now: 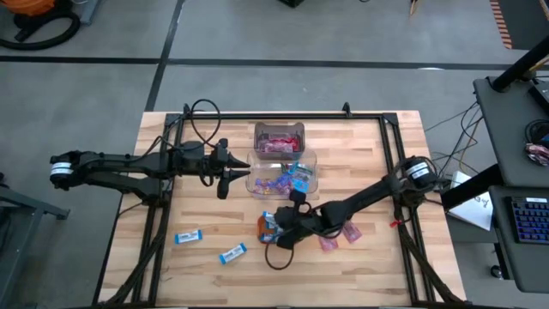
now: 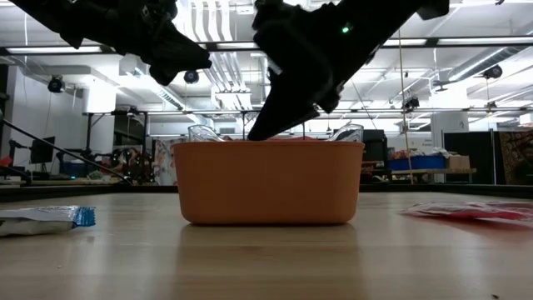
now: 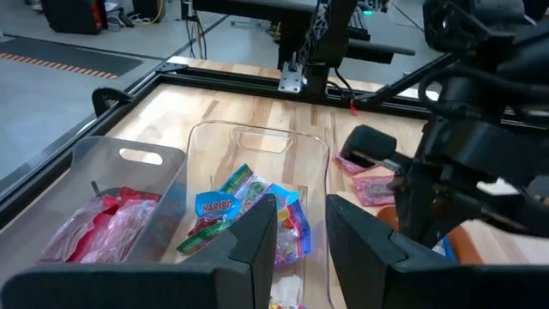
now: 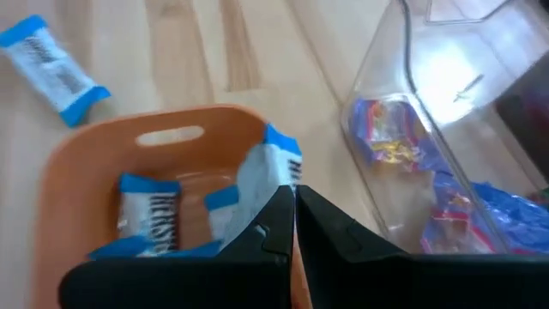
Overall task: Sort candy
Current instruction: Adjust the white chocolate bar in the orange bin
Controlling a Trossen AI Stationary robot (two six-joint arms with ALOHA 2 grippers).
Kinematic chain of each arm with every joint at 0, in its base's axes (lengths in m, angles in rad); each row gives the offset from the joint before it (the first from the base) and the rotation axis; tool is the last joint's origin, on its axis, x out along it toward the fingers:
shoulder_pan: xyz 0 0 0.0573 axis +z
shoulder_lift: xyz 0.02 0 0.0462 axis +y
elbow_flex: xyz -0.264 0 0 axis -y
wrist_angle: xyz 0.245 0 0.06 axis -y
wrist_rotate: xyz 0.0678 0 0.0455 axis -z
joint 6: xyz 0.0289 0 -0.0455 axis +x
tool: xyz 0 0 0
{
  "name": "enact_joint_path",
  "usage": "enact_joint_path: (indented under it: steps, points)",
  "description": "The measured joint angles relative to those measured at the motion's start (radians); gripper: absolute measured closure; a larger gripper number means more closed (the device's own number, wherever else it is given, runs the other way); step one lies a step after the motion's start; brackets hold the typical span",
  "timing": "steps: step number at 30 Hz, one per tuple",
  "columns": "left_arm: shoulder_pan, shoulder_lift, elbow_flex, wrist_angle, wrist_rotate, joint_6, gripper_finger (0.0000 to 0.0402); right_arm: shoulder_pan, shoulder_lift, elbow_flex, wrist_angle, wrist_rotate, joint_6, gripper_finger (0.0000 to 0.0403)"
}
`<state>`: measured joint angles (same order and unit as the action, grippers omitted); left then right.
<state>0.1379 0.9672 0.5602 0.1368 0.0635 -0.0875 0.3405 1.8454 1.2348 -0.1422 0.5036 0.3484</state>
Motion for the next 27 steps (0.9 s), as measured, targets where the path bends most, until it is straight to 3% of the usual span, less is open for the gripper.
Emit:
enact_joint_path:
  steps: [8, 27]
  points:
    - [0.0, 0.001, 0.0, 0.005, -0.003, 0.025, 0.0315, 0.0, 0.065, 0.059, -0.013, 0.065, 0.02, 0.0394]
    - [0.0, 0.013, 0.0, 0.018, -0.003, 0.053, 0.0315, 0.002, 0.085, 0.087, -0.008, 0.02, -0.007, 0.0394]
